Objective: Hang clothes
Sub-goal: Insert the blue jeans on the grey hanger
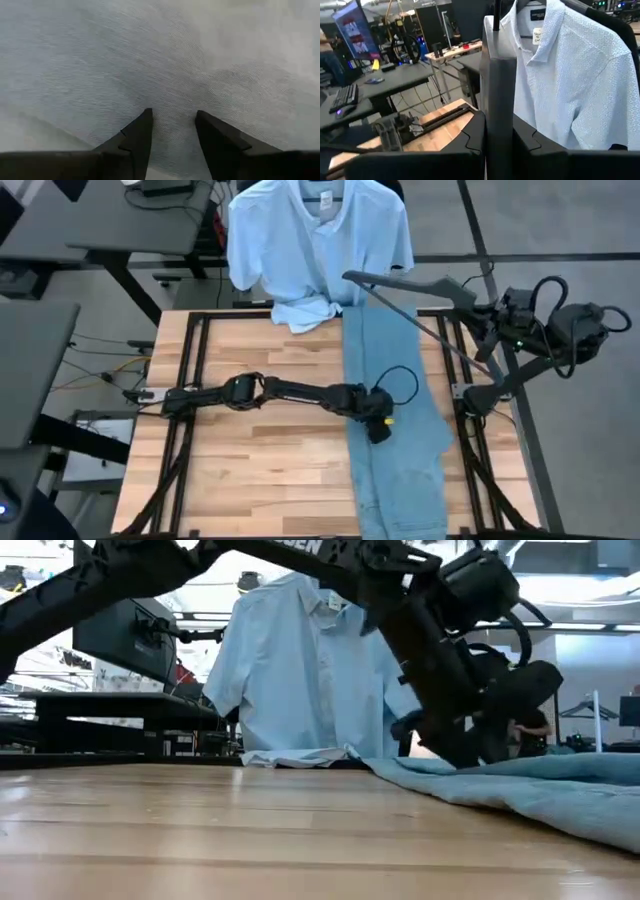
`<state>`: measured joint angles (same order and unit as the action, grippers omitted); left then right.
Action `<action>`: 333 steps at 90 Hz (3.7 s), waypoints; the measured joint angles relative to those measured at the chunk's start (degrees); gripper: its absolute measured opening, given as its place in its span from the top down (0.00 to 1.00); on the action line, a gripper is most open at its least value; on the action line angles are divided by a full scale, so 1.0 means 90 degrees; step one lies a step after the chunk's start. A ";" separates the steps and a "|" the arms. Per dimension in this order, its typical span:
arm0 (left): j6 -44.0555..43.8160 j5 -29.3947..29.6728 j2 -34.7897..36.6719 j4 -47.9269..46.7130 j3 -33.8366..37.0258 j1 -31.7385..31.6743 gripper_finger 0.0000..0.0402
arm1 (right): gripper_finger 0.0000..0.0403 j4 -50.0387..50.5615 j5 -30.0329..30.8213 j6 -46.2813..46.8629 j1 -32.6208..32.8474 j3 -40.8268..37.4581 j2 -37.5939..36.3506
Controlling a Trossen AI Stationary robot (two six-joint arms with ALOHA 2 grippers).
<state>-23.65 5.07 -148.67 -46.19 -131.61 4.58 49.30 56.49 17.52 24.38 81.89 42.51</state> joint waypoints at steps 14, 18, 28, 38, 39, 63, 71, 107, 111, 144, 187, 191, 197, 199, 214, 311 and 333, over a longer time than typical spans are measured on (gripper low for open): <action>0.0317 -0.0161 0.0045 -0.1714 0.0001 0.0294 0.66 | 0.93 0.0133 -0.0081 0.0007 -0.0002 0.0000 0.0017; 0.0414 -0.0255 0.0045 -0.2113 0.0005 0.0343 0.66 | 0.93 0.0175 -0.0124 0.0007 -0.0002 0.0000 0.0031; 0.0882 -0.0457 0.0077 -0.2594 0.0010 0.0440 0.66 | 0.93 0.0221 -0.0136 0.0005 0.0000 0.0000 0.0072; 0.1183 -0.0279 0.0176 -0.3010 0.0004 0.0604 0.66 | 0.93 0.0329 -0.0138 0.0030 0.0000 0.0000 0.0094; 0.1180 -0.0197 0.0205 -0.3026 -0.0004 0.0616 0.66 | 0.93 0.0332 -0.0138 0.0039 0.0000 0.0000 0.0094; 0.0494 0.0919 0.1377 -0.1940 -0.0270 0.0252 0.66 | 0.93 0.0427 -0.0164 0.0053 -0.0002 0.0000 0.0120; 0.0409 0.0395 0.1812 -0.1560 -0.0282 0.0227 0.66 | 0.93 0.0424 -0.0183 0.0068 -0.0005 0.0000 0.0116; 0.0596 -0.1968 0.1658 -0.1063 0.0124 0.1031 0.66 | 0.93 0.0646 -0.0440 0.0168 0.0000 0.0000 0.0111; 0.0411 -0.2245 0.1441 -0.0863 0.0217 0.1033 0.66 | 0.93 0.0681 -0.0447 0.0170 0.0000 0.0000 0.0111; -0.0259 -0.3901 0.0448 0.0795 0.0303 0.0995 0.66 | 0.93 0.0987 -0.0459 0.0344 0.0000 0.0002 0.0108; 0.1235 -0.1684 0.0511 -0.2737 0.0318 -0.0178 0.66 | 0.93 0.1250 -0.0476 0.0553 -0.0002 0.0001 0.0113; 0.1301 -0.1634 0.0514 -0.2995 0.0331 -0.0212 0.66 | 0.93 0.1289 -0.0476 0.0554 -0.0002 0.0000 0.0113; 0.1439 -0.1742 0.0508 -0.3526 0.0333 -0.0221 0.66 | 0.93 0.1311 -0.0476 0.0554 -0.0002 0.0000 0.0113; 0.1510 -0.1814 0.0503 -0.3711 0.0335 -0.0194 0.66 | 0.93 0.1314 -0.0476 0.0554 -0.0002 0.0002 0.0115; 0.1905 -0.2026 0.0480 -0.4333 0.0406 0.0427 0.66 | 0.93 0.1328 -0.0476 0.0551 -0.0002 0.0000 0.0108; 0.0425 -0.4528 0.0756 -0.4635 0.1915 0.3308 0.66 | 0.93 0.1340 -0.0602 0.0369 -0.0002 0.0000 0.0101; -0.0421 -0.4861 0.1502 -0.4513 0.1904 0.3542 0.66 | 0.93 0.1333 -0.0605 0.0330 -0.0002 0.0002 0.0101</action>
<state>-27.44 -38.68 -135.15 -86.80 -114.48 36.46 61.29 51.05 20.49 24.36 81.91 43.42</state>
